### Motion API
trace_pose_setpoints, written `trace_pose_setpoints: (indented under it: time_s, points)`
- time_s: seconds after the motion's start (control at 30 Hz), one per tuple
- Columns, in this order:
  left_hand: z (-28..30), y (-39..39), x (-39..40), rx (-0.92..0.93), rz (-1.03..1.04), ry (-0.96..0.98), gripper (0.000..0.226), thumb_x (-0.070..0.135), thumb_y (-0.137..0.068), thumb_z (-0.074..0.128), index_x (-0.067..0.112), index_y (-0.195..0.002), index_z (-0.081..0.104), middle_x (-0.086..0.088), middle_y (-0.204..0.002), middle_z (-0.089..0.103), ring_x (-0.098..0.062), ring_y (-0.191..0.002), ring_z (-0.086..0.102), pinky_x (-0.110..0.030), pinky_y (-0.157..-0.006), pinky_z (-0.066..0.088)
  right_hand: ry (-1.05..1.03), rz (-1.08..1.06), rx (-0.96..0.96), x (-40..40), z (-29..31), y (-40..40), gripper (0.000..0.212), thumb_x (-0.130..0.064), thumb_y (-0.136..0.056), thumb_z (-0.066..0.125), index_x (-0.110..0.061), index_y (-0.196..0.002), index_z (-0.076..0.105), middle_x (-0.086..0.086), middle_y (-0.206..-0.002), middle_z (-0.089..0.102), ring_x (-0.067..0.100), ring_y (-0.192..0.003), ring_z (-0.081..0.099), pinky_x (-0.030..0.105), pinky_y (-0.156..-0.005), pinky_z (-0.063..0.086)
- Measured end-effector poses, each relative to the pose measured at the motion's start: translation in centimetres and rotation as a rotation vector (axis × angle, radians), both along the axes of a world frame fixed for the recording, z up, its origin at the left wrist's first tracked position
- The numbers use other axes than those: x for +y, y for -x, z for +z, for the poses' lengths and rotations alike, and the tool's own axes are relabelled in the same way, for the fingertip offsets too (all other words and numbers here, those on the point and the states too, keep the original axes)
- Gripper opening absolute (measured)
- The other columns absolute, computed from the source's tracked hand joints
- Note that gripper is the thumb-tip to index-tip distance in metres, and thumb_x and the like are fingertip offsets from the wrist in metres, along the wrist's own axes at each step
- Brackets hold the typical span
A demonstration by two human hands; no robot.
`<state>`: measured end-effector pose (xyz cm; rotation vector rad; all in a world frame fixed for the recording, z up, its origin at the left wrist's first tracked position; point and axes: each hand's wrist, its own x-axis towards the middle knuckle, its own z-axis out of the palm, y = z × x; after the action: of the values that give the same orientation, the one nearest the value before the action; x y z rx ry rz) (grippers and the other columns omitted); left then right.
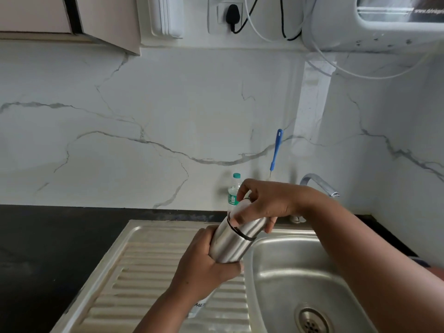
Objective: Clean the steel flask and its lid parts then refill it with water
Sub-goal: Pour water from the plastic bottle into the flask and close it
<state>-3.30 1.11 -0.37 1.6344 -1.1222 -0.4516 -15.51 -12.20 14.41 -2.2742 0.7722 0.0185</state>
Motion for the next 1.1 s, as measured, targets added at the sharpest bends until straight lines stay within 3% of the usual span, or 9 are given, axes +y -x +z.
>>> trace_pose_setpoints:
  time_s: [0.17, 0.37, 0.5, 0.63, 0.73, 0.9, 0.97, 1.03, 1.1]
  points:
    - [0.2, -0.3, -0.2, 0.065, -0.036, -0.039, 0.059, 0.038, -0.050, 0.086, 0.048, -0.100, 0.057, 0.014, -0.093, 0.068, -0.009, -0.083, 0.068, -0.045, -0.072, 0.060, 0.095, 0.167, -0.015, -1.1, 0.8, 0.1, 0.048, -0.021, -0.065, 0.089, -0.028, -0.105, 0.064, -0.003, -0.105, 0.068, 0.017, -0.097, 0.067, 0.034, -0.086, 0.057]
    - [0.8, -1.4, 0.3, 0.110, -0.056, -0.040, 0.053, 0.036, -0.048, 0.084, 0.041, -0.095, 0.060, 0.011, -0.087, 0.070, -0.007, -0.075, 0.068, -0.033, -0.067, 0.060, 0.120, 0.217, -0.056, -0.3, 0.9, -1.3, 0.050, -0.016, -0.061, 0.089, -0.033, -0.101, 0.064, -0.006, -0.102, 0.067, 0.017, -0.093, 0.067, 0.037, -0.086, 0.057]
    - [1.0, -2.3, 0.8, 0.077, -0.056, -0.036, 0.055, 0.041, -0.047, 0.084, 0.043, -0.096, 0.059, 0.013, -0.088, 0.069, -0.006, -0.077, 0.068, -0.033, -0.069, 0.060, 0.127, 0.173, -0.063, 0.3, 1.2, -1.9, 0.044, -0.028, -0.062, 0.090, -0.036, -0.097, 0.065, -0.002, -0.100, 0.068, 0.018, -0.091, 0.067, 0.033, -0.082, 0.058]
    - [0.6, -2.9, 0.9, -0.026, -0.030, -0.036, 0.057, 0.043, -0.050, 0.083, 0.050, -0.099, 0.054, 0.018, -0.096, 0.065, -0.001, -0.083, 0.064, -0.036, -0.074, 0.058, 0.088, 0.043, -0.003, 1.2, 0.9, -2.6, 0.040, -0.044, -0.068, 0.084, -0.022, -0.096, 0.066, 0.004, -0.092, 0.067, 0.021, -0.074, 0.070, 0.034, -0.070, 0.061]
    - [0.4, -3.1, 1.2, -0.086, -0.014, -0.035, 0.054, 0.043, -0.053, 0.082, 0.052, -0.097, 0.051, 0.021, -0.098, 0.059, 0.003, -0.084, 0.060, -0.032, -0.074, 0.055, 0.094, -0.098, 0.123, 1.8, 0.3, -3.6, 0.052, -0.060, -0.078, 0.068, -0.012, -0.098, 0.063, 0.011, -0.088, 0.064, 0.032, -0.065, 0.072, 0.037, -0.073, 0.061]
    - [0.2, -3.6, 1.7, -0.152, 0.005, -0.010, 0.055, 0.045, -0.054, 0.081, 0.054, -0.098, 0.048, 0.030, -0.101, 0.052, 0.007, -0.088, 0.056, -0.025, -0.073, 0.050, 0.083, -0.294, 0.209, 3.2, -0.2, -5.1, 0.082, -0.083, -0.079, 0.034, -0.004, -0.087, 0.052, 0.021, -0.073, 0.066, 0.033, -0.049, 0.065, 0.031, -0.056, 0.059]
    - [0.2, -3.9, 1.6, -0.144, -0.003, -0.017, 0.055, 0.045, -0.055, 0.081, 0.055, -0.098, 0.048, 0.030, -0.101, 0.052, 0.007, -0.089, 0.056, -0.026, -0.074, 0.051, 0.011, -0.295, 0.235, 3.3, -0.1, -5.2, 0.098, -0.094, -0.068, 0.022, -0.005, -0.098, 0.051, 0.023, -0.083, 0.068, 0.031, -0.053, 0.066, 0.031, -0.057, 0.059]
    - [0.1, -4.1, 1.6, -0.133, -0.006, -0.021, 0.055, 0.044, -0.055, 0.082, 0.055, -0.098, 0.048, 0.027, -0.100, 0.053, 0.007, -0.088, 0.056, -0.027, -0.075, 0.052, -0.065, -0.256, 0.233, 2.9, 0.2, -4.7, 0.109, -0.096, -0.060, 0.023, -0.010, -0.121, 0.050, 0.022, -0.111, 0.063, 0.033, -0.071, 0.070, 0.036, -0.063, 0.061]
    - [-0.1, -4.3, 1.6, -0.114, -0.004, -0.019, 0.056, 0.045, -0.053, 0.081, 0.055, -0.098, 0.049, 0.024, -0.099, 0.056, 0.006, -0.088, 0.057, -0.030, -0.076, 0.053, -0.058, -0.116, 0.188, 2.2, 0.8, -3.8, 0.090, -0.084, -0.070, 0.045, -0.024, -0.137, 0.044, 0.009, -0.132, 0.051, 0.028, -0.095, 0.067, 0.038, -0.073, 0.061]
